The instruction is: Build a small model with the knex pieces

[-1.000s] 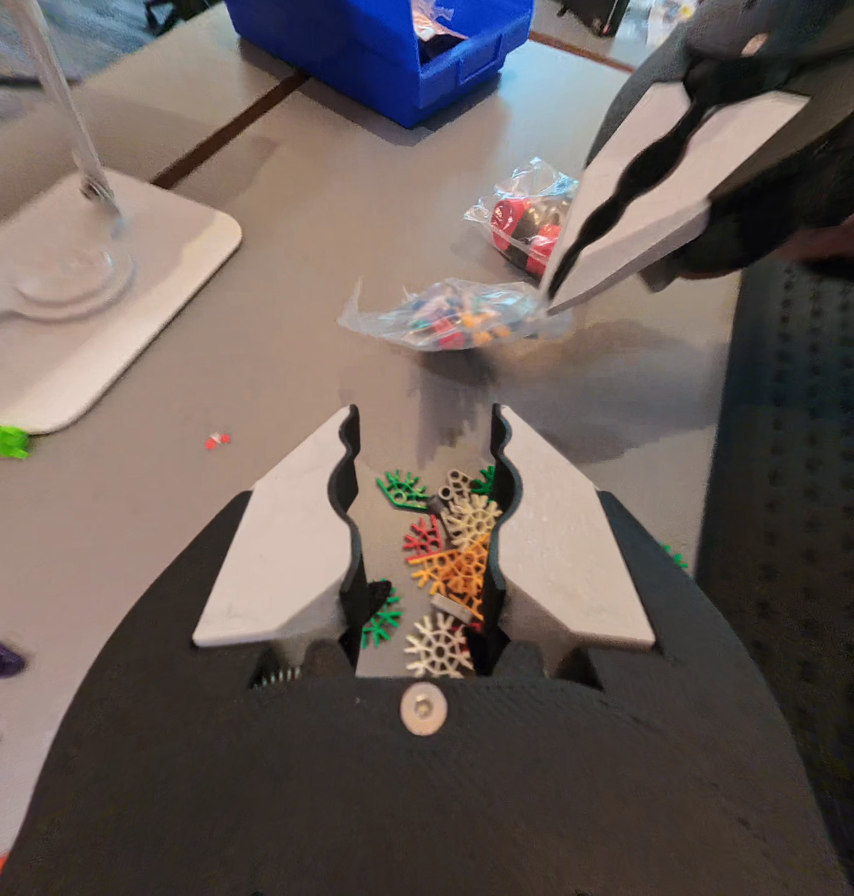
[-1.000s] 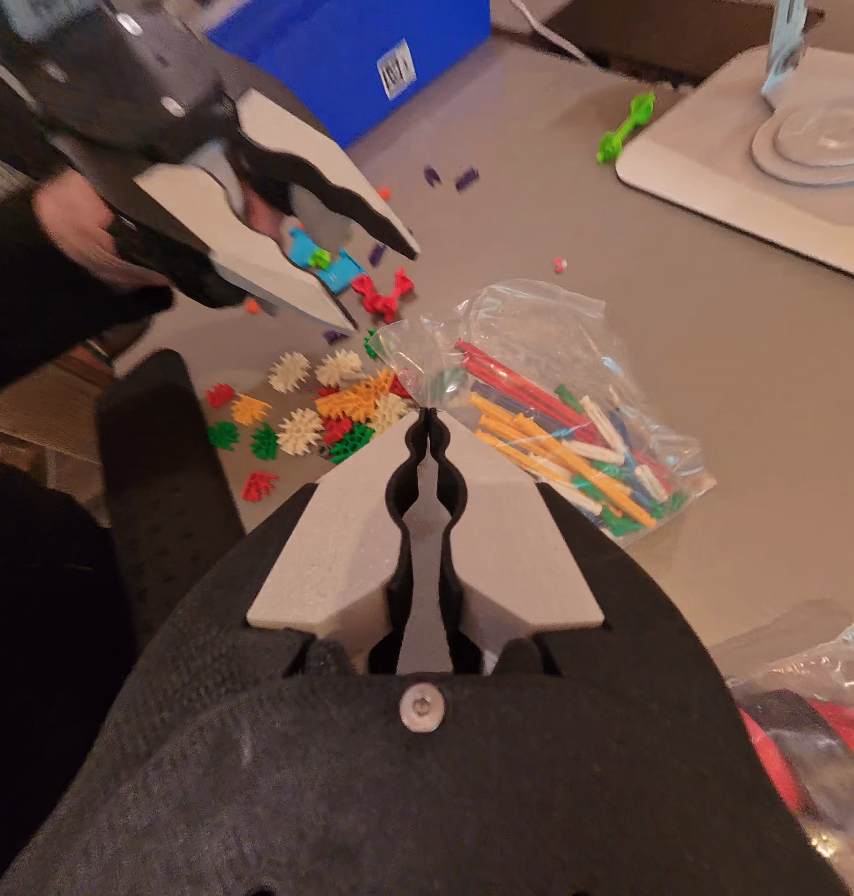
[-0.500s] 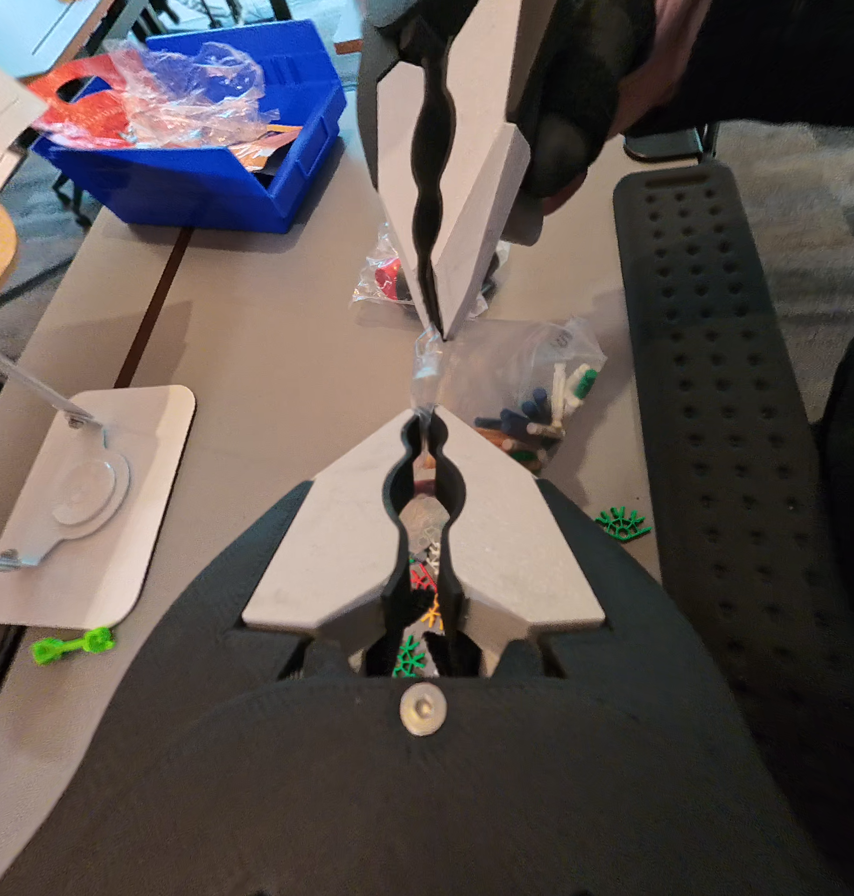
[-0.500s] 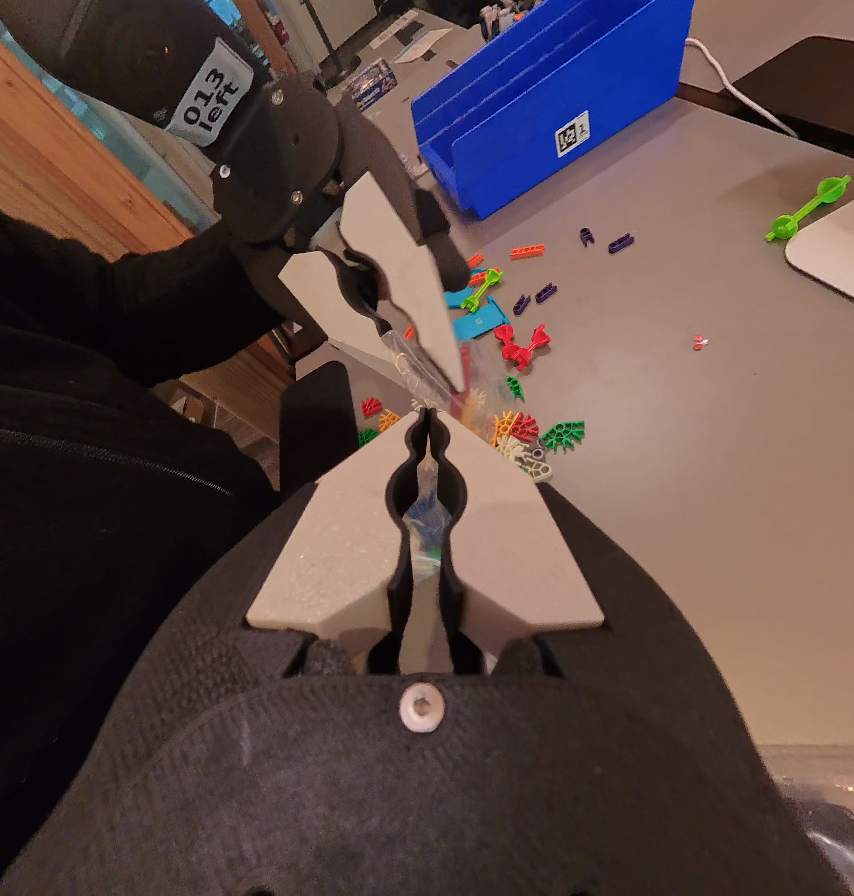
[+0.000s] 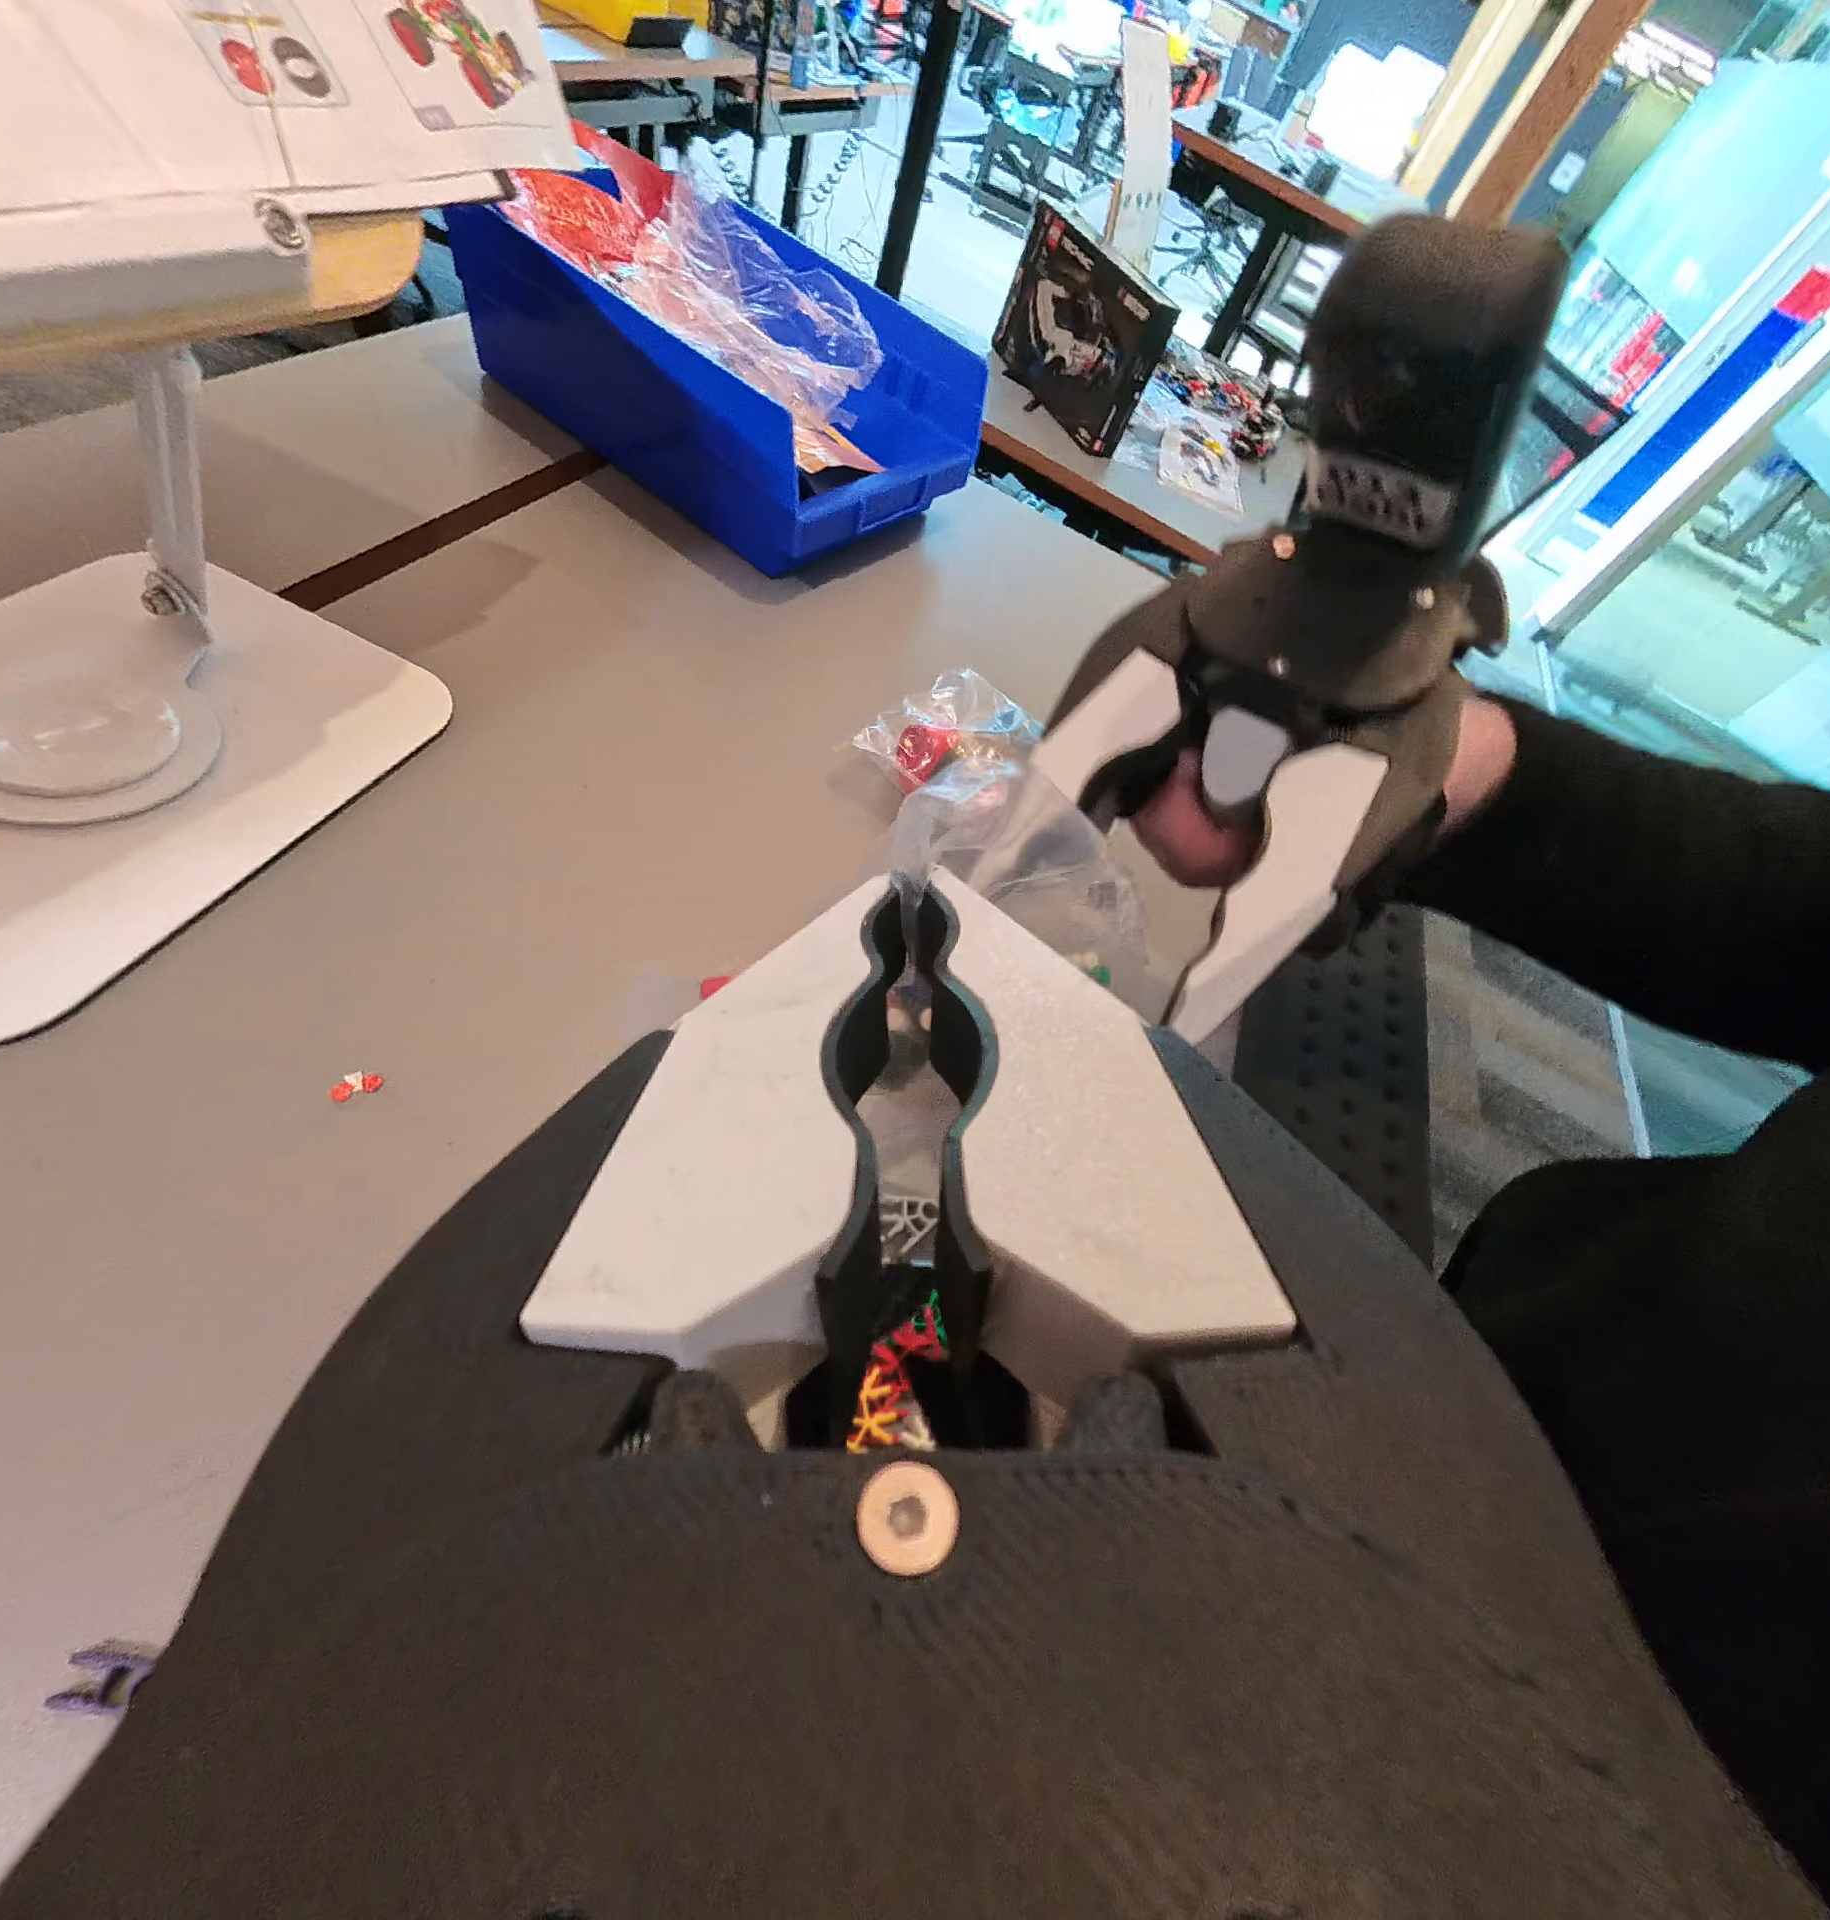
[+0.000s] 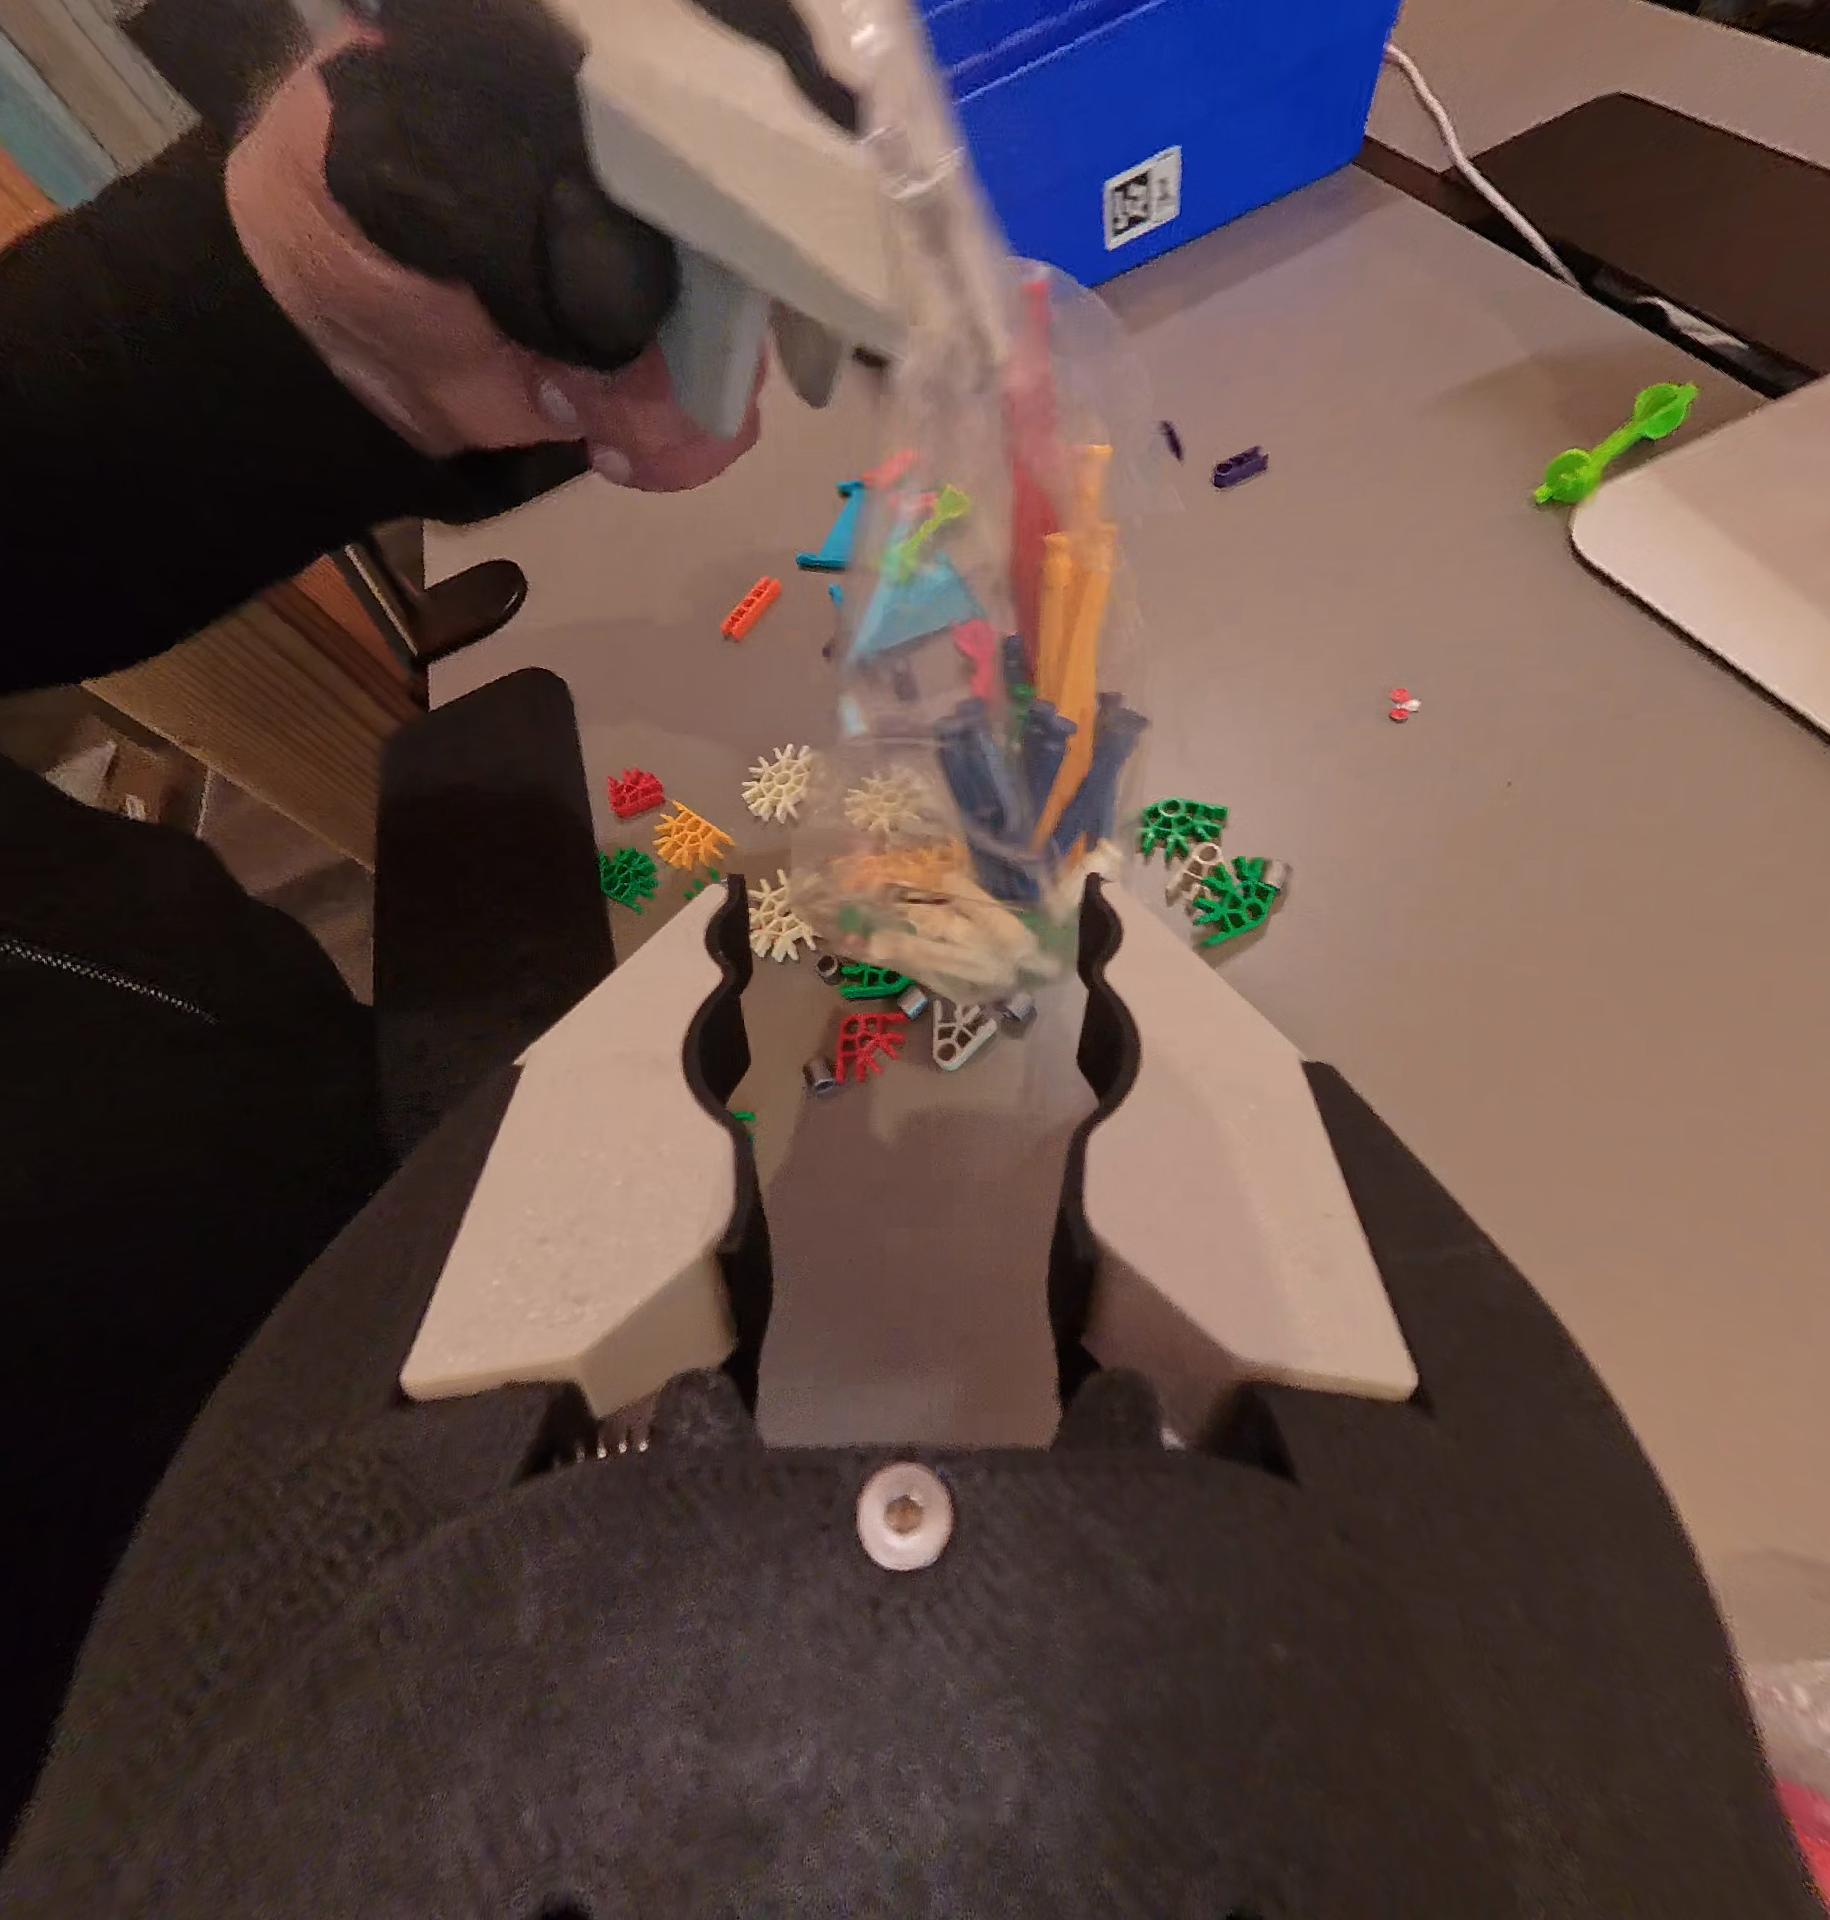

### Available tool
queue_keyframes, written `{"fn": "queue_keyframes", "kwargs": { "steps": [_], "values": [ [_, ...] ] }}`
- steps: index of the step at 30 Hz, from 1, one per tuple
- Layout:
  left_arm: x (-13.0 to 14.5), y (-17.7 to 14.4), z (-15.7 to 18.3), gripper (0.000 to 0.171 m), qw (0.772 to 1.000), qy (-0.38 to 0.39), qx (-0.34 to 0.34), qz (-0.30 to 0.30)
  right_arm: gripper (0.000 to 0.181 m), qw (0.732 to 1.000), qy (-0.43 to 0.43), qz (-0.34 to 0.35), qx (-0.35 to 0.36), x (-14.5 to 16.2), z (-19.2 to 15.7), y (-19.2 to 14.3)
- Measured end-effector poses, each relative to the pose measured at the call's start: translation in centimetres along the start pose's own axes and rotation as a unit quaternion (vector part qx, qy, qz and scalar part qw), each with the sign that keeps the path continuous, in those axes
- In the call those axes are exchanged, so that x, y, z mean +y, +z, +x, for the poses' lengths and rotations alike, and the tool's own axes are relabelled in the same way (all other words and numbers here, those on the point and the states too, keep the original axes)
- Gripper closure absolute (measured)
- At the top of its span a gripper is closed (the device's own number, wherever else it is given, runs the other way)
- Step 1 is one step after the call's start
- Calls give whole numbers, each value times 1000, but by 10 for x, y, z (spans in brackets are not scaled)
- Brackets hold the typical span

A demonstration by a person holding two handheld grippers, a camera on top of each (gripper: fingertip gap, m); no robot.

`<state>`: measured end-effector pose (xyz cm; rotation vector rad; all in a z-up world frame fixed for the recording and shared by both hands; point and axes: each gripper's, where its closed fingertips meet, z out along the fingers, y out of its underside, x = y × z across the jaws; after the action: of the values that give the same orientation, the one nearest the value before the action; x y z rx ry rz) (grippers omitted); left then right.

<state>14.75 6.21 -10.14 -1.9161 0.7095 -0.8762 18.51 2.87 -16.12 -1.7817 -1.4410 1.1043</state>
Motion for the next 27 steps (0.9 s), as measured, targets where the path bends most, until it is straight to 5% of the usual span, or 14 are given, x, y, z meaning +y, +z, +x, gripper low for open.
{"fn": "queue_keyframes", "kwargs": {
  "steps": [4,11,16,17,21,25,27],
  "values": [
    [-3,3,-5,171,999,-35,-2,0,169,999,-8,25,30,-2,7,3],
    [-3,-11,-3,170,996,-65,55,8,172,981,127,112,-97,-26,11,-41],
    [18,2,8,113,992,-42,115,-38,173,967,160,84,-182,-31,0,-55],
    [19,6,13,114,990,-43,132,-35,173,965,161,73,-196,-31,-3,-56],
    [15,9,31,167,982,-37,185,-13,173,962,163,38,-215,-27,-6,-55],
    [4,5,30,171,980,-66,182,35,172,952,188,114,-211,-47,5,-64],
    [1,0,29,171,978,-82,186,56,146,946,204,145,-207,-53,10,-68]
  ]
}}
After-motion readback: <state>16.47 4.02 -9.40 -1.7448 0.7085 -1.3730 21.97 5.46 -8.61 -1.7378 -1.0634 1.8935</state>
